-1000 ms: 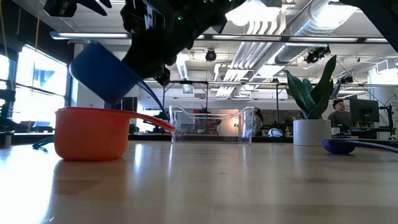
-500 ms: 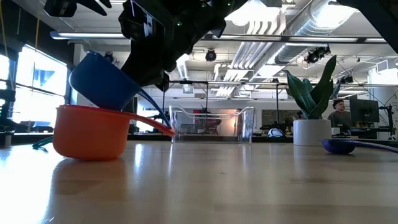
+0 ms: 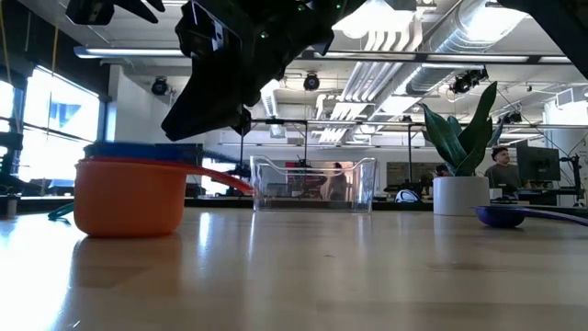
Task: Nest measuring cups in basket
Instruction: Stack the blue measuring cup on top of the red measuring cup, then stack the yellow measuring cup on top of the blue measuring cup
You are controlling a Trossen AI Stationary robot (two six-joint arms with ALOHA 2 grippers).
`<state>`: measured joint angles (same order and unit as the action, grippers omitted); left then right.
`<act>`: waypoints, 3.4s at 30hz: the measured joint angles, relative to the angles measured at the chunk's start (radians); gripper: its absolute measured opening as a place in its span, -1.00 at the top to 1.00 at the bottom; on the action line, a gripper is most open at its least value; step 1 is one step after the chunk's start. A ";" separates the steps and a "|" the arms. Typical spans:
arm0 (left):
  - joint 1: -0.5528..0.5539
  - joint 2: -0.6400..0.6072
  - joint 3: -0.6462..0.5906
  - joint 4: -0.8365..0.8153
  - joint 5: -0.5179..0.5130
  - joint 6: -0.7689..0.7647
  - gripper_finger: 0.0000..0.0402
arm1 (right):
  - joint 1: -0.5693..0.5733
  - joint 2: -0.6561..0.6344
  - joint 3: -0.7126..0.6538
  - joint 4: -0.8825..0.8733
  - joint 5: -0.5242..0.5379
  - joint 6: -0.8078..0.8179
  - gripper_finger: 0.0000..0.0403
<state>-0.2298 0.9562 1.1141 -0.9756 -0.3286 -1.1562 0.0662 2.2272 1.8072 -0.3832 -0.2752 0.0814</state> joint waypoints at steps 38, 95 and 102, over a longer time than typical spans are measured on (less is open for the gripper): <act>-0.092 0.006 -0.027 0.000 0.171 0.338 0.65 | 0.227 -0.175 0.002 -0.805 0.286 1.082 0.62; -0.130 0.006 -0.027 0.006 0.157 0.349 0.65 | 0.636 -0.506 -0.691 -0.798 0.099 2.213 0.31; -0.130 0.006 -0.027 0.006 0.135 0.347 0.65 | 0.637 -0.506 -0.760 -0.732 0.067 2.216 0.31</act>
<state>-0.3603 0.9619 1.0870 -0.9695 -0.1932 -0.8093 0.7033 1.7214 1.0469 -1.1153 -0.2084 2.2979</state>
